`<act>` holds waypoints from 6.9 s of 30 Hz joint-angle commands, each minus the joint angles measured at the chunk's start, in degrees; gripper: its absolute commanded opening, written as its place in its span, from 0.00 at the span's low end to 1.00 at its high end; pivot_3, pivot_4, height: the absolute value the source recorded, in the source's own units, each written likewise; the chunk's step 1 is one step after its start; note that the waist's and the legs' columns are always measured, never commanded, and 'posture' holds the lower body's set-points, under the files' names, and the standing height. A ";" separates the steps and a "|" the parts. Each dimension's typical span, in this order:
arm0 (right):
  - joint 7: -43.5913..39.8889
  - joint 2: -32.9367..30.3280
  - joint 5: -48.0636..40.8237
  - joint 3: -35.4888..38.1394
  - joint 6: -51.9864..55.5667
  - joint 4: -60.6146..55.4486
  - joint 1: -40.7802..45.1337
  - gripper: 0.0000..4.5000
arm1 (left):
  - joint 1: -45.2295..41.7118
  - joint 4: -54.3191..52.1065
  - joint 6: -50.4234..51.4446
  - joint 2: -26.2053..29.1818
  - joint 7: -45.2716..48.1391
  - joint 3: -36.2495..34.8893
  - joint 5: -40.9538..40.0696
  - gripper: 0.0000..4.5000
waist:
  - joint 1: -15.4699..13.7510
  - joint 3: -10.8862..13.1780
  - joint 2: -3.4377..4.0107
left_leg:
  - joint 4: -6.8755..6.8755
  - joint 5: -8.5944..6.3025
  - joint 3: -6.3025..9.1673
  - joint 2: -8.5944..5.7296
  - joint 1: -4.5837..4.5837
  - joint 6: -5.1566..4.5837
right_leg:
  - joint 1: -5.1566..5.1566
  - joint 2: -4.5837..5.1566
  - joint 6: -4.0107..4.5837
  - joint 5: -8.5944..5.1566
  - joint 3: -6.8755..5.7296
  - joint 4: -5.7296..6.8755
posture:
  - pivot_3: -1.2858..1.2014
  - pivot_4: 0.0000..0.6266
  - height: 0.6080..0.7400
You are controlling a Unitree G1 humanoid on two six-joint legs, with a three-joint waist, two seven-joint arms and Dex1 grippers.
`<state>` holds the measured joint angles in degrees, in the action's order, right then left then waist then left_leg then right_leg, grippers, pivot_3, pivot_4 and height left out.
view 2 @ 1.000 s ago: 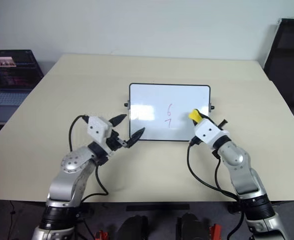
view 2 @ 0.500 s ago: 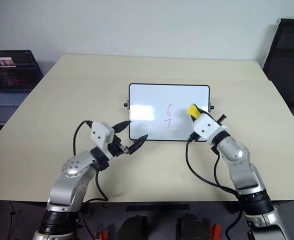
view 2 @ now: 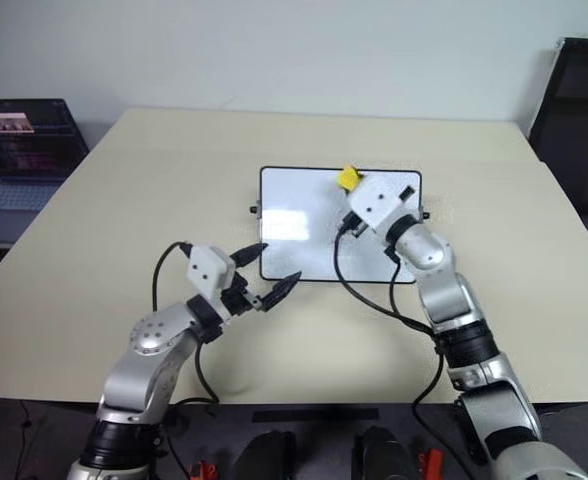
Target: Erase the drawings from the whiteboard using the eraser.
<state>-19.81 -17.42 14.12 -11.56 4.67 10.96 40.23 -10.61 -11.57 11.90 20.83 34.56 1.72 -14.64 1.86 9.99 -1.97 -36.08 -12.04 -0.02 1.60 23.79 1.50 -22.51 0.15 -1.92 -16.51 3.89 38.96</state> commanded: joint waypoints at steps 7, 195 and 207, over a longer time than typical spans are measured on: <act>1.57 0.11 3.53 -1.35 -1.42 6.34 4.98 0.20 | -0.13 -2.08 -1.25 0.62 -0.79 -0.82 0.27 1.00 | 0.03 0.00 0.00 | 0.00 0.00 0.03 0.01 -0.01 0.00 | -0.02 0.00 0.00 0.00 0.02 0.01 | 0.52 0.24 1.00; -1.20 0.18 10.16 -11.09 -5.45 6.77 -7.00 0.20 | 3.92 -6.60 -0.30 0.31 -5.15 -1.36 0.71 1.00 | 0.47 0.01 -0.09 | 0.09 -0.02 -0.02 0.08 -0.86 0.03 | 0.72 0.00 0.04 -0.10 0.16 -0.03 | 0.52 0.24 1.00; -3.81 -4.06 10.13 -11.41 -7.17 1.23 -13.01 0.20 | 3.79 -7.12 0.52 0.54 -5.22 -1.43 0.30 1.00 | 0.31 0.01 -0.10 | 0.09 -0.02 0.00 0.08 -0.88 0.03 | 0.75 0.00 -0.17 -0.25 0.16 -0.06 | 0.52 0.24 1.00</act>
<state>-22.81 -20.41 23.68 -23.74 -3.42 11.49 27.98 -6.31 -15.89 12.86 21.10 29.39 1.09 -13.81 2.17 10.00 -2.07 -35.99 -12.07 -0.03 1.68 22.91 1.53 -21.76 0.15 -2.10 -16.76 4.06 38.90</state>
